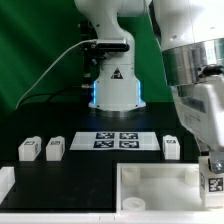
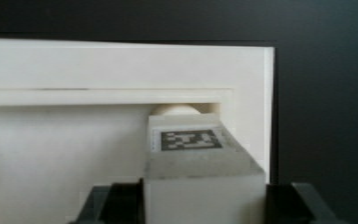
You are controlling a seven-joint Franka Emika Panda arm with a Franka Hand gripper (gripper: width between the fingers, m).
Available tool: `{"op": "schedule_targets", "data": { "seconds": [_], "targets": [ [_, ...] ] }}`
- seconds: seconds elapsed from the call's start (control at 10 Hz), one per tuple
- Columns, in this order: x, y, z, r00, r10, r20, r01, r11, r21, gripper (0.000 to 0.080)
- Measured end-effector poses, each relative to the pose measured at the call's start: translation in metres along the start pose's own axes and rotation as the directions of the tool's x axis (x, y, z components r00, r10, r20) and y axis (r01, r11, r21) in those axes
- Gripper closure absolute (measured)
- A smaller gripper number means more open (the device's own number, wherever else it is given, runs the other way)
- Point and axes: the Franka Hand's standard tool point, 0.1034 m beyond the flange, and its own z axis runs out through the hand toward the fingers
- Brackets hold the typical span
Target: Assemble one leg
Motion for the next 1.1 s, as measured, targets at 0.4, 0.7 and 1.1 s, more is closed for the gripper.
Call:
{"op": "schedule_targets", "data": {
  "seconds": [0.4,0.7,1.1],
  "targets": [
    [-0.0017,-0.0012,0.0013,0.99,0.14,0.011,-0.14,0.99,0.001,0.0274],
    [-0.007,-0.0018,0.001,0.904,-0.426,0.011,0.426,0.904,-0.041,0.0177],
    [-0.0037,-0.0031,0.0035,0.631,-0.775,0.02,0.775,0.63,-0.055,0.015]
  ]
}}
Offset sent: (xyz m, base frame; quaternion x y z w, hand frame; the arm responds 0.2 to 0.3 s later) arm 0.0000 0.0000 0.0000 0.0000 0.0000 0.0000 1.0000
